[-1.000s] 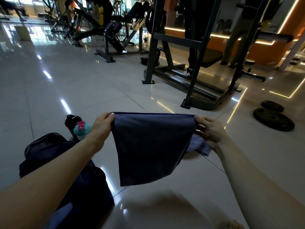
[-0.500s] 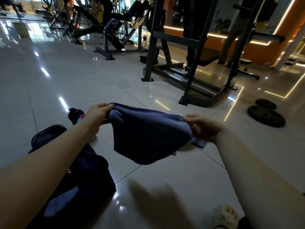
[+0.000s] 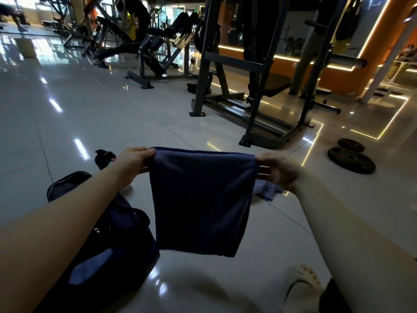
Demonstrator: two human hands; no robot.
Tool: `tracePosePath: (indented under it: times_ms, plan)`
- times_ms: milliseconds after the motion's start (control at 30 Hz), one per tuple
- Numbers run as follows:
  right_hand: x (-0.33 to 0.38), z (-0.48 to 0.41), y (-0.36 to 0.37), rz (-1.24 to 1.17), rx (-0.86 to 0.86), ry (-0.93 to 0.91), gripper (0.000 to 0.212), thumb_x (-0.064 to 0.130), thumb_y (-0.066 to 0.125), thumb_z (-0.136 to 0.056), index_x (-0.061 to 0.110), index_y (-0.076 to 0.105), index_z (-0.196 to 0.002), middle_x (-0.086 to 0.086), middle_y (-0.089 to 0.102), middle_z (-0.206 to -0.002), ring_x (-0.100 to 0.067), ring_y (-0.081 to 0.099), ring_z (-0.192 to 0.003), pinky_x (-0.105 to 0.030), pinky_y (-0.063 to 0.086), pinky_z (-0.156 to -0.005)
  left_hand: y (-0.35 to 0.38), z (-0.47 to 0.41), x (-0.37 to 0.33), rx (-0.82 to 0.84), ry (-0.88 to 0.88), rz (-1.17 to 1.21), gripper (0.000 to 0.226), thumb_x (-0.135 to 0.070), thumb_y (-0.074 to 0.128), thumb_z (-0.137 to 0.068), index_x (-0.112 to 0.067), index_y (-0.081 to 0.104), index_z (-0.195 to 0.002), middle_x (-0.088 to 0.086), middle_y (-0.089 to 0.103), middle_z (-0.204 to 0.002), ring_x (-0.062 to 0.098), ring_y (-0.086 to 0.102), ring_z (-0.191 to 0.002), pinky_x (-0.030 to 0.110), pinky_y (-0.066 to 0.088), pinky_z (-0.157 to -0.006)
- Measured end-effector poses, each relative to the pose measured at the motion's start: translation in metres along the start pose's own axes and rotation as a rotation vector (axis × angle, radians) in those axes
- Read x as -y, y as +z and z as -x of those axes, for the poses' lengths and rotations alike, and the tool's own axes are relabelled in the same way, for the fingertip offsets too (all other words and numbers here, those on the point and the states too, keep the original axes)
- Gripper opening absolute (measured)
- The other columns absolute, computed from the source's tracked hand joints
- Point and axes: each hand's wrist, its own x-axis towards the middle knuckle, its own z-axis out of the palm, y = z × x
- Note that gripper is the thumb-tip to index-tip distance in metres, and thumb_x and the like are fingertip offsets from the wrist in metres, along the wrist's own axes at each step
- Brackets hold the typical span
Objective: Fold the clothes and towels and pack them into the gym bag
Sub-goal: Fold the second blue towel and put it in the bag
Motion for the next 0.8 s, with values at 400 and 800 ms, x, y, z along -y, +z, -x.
tracePosePath:
  times_ms: [400,800]
  plan:
    - [-0.031,0.002,-0.013,0.022,0.299,0.169,0.010,0.001,0.070,-0.083,0.006,0.061,-0.084,-0.011,0.057,-0.074,-0.020,0.060,-0.065,-0.030,0.056,-0.059,-0.014,0.022,0.012,0.261,-0.279,-0.170,0.019,-0.008,0.064,-0.095,-0.010,0.070,-0.077,0.002,0.065,-0.070,0.011,0.062,-0.058,0.025,0.053,-0.056]
    - [-0.079,-0.091,-0.053,-0.129,0.064,0.324,0.033,0.004,0.061,-0.089,0.016,0.064,-0.058,-0.002,0.056,-0.060,-0.012,0.056,-0.054,-0.029,0.049,-0.065,0.013,-0.037,0.045,0.258,-0.465,-0.120,0.022,-0.015,0.065,-0.094,-0.015,0.070,-0.072,0.000,0.064,-0.067,0.010,0.063,-0.054,0.024,0.052,-0.054]
